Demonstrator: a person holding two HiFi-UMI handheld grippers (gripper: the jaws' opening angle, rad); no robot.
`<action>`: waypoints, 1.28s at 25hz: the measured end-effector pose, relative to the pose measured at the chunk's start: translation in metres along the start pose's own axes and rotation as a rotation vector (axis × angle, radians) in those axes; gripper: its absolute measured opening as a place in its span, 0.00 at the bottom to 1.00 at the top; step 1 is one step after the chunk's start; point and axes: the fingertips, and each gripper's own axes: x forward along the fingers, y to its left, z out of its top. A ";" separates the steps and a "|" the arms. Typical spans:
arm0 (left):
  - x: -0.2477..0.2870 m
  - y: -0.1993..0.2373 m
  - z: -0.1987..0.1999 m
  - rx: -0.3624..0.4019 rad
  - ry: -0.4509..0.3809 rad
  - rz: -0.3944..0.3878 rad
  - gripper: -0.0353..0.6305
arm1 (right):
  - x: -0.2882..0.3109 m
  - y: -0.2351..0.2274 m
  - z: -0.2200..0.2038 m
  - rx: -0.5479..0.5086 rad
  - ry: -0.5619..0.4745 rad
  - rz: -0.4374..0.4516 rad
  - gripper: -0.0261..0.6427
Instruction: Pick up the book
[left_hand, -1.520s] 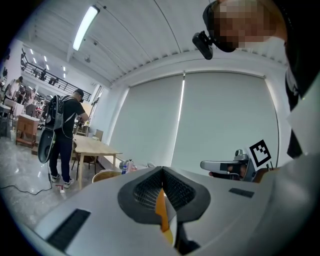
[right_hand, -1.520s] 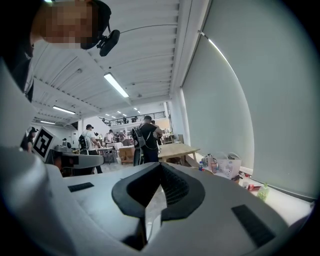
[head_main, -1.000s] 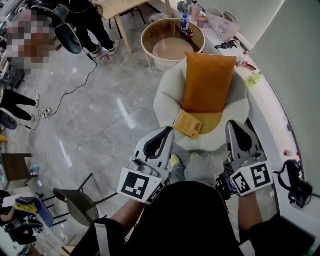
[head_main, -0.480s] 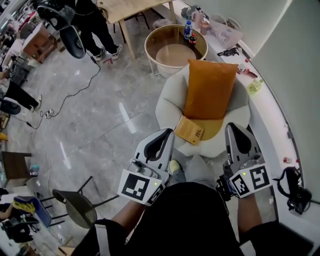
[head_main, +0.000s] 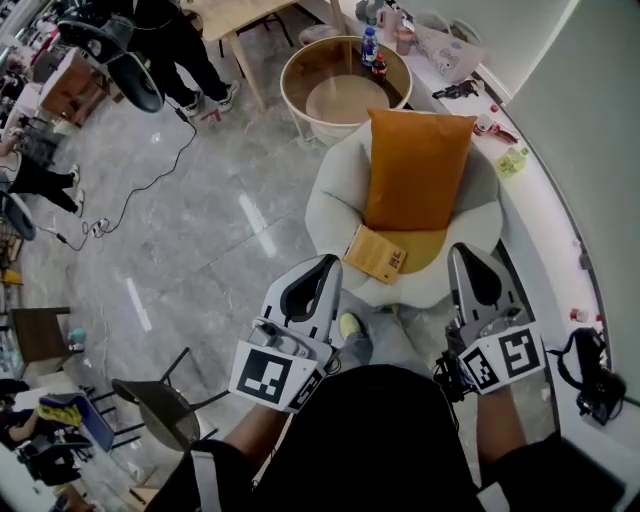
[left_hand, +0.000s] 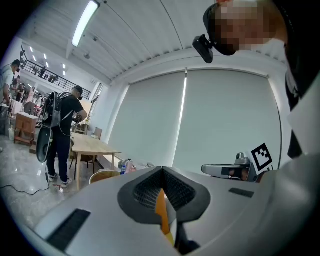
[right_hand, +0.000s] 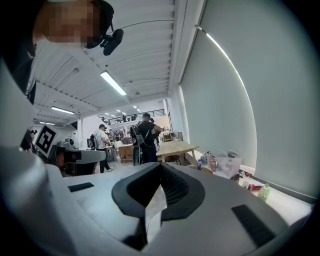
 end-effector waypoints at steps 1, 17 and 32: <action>0.003 0.000 0.000 0.002 -0.001 0.004 0.06 | 0.001 -0.004 -0.001 0.005 0.001 0.002 0.06; 0.065 -0.018 0.003 0.026 0.026 0.029 0.06 | 0.013 -0.066 -0.004 0.048 0.011 0.046 0.06; 0.104 -0.023 -0.002 0.063 0.062 0.078 0.06 | 0.043 -0.115 -0.008 0.078 -0.002 0.118 0.06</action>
